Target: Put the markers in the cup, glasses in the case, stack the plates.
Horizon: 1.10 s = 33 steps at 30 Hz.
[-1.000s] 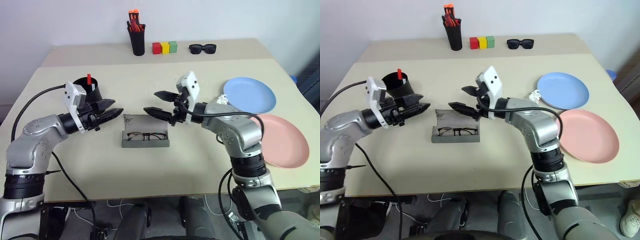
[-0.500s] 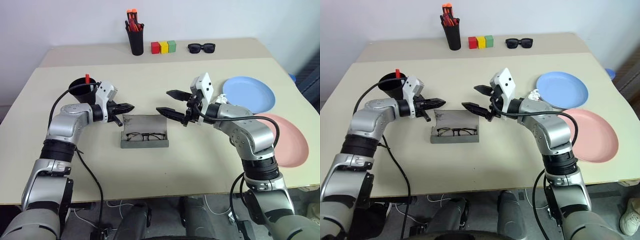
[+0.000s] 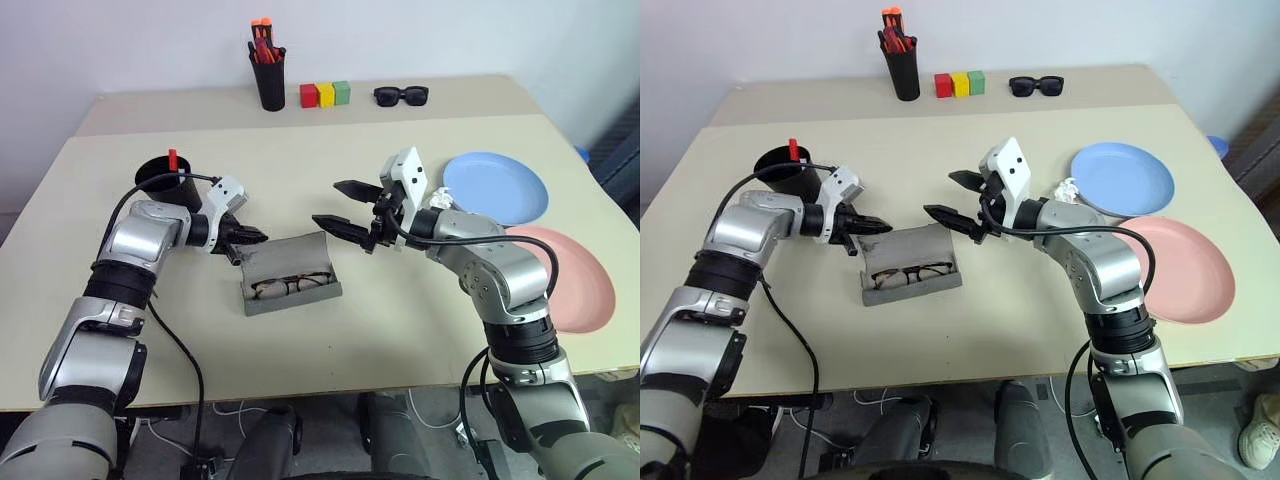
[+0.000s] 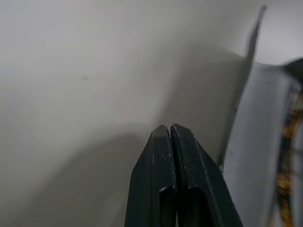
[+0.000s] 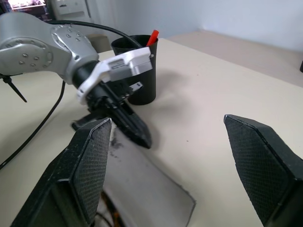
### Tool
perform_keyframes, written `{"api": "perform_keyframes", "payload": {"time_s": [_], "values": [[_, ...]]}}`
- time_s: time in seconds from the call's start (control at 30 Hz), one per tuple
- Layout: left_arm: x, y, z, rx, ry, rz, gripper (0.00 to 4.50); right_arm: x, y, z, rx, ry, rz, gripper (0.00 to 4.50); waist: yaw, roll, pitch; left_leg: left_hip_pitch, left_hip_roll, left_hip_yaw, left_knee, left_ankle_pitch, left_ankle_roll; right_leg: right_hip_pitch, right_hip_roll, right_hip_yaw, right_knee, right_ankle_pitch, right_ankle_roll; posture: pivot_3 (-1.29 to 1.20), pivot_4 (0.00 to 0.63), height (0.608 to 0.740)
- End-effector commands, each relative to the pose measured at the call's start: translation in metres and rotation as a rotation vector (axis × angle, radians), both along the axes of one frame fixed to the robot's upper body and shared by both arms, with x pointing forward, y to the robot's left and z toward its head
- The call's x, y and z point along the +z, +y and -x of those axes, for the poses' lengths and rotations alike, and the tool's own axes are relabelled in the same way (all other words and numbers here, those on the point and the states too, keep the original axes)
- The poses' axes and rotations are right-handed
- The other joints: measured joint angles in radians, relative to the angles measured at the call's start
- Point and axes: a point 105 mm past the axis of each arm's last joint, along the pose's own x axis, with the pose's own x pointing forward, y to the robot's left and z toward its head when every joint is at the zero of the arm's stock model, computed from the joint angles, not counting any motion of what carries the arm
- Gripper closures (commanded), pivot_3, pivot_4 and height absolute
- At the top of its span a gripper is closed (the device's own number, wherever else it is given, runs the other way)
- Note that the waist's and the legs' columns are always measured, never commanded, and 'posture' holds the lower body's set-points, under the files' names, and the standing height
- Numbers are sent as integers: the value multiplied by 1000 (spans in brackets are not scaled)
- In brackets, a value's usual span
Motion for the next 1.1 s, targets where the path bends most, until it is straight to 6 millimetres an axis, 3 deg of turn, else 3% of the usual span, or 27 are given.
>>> {"api": "perform_keyframes", "payload": {"time_s": [0.03,0.3,0.47,0.53,0.63,0.73,0.83,0.97,1.1], "values": [[15,-7,12,-74,6,34,4470,12,5,7,23,-62,-15,642,0,0,0,0,0,0,0,0,0,0,0,0,0,0,0,0,150,740],[4,-10,54,-193,137,29,4470,12,4,3,6,-70,-9,642,-5,0,0,0,1,0,0,0,0,0,0,0,1,0,0,0,150,740],[-3,-10,66,-202,125,10,4470,12,4,2,0,-72,-6,642,2,0,0,1,1,0,0,0,0,0,0,0,1,0,0,0,150,740],[3,-14,60,-184,18,49,4470,12,3,1,-9,-79,-5,642,2,0,0,1,1,0,0,0,0,0,0,0,1,0,0,0,150,740],[29,-16,45,-99,-144,177,4470,12,-3,-4,-42,-89,0,642,7,0,0,0,1,-3,0,0,0,0,0,0,0,0,0,0,150,740],[51,-12,48,-97,-220,291,3661,10,-22,-16,-140,-103,26,642,4,0,0,0,1,-3,0,0,0,0,0,0,0,0,0,0,150,740],[63,-5,56,-107,-263,370,2121,9,-52,-27,-261,-101,52,642,4,0,0,0,1,-3,0,0,0,0,0,0,0,0,0,0,150,740],[66,3,68,-145,-277,425,134,-2,-96,-28,-388,-53,134,642,6,0,0,0,1,-1,0,0,0,0,-1,0,-1,0,0,0,150,740],[66,3,73,-179,-277,477,53,-13,-142,-16,-506,37,196,642,9,0,0,0,1,0,0,0,0,1,-1,0,-1,0,0,0,150,740]]}}
